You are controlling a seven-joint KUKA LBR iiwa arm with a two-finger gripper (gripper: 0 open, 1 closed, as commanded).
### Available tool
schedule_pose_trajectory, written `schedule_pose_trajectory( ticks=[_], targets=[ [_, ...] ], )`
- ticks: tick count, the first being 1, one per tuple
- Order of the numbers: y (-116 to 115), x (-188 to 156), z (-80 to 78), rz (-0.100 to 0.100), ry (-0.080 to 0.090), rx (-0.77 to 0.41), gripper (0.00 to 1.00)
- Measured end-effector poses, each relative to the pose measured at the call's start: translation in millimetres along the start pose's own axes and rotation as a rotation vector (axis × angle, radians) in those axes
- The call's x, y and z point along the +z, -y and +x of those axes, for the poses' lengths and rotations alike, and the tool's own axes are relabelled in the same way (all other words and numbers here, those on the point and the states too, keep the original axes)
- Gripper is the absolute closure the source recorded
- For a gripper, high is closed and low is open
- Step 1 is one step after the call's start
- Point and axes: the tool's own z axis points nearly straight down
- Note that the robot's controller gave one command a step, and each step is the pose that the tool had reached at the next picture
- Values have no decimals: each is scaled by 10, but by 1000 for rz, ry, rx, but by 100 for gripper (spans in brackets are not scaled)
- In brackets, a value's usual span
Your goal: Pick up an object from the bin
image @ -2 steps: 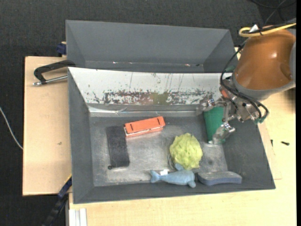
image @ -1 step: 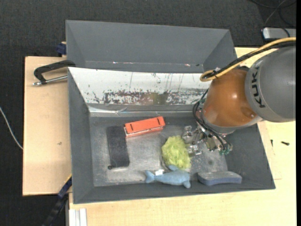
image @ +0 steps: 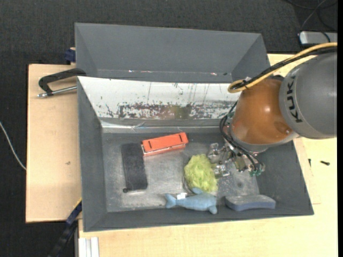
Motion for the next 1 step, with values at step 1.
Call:
schedule_pose_trajectory(
  ticks=[1],
  targets=[
    [56, -1829, 136, -10, -1, 45, 100]
  ],
)
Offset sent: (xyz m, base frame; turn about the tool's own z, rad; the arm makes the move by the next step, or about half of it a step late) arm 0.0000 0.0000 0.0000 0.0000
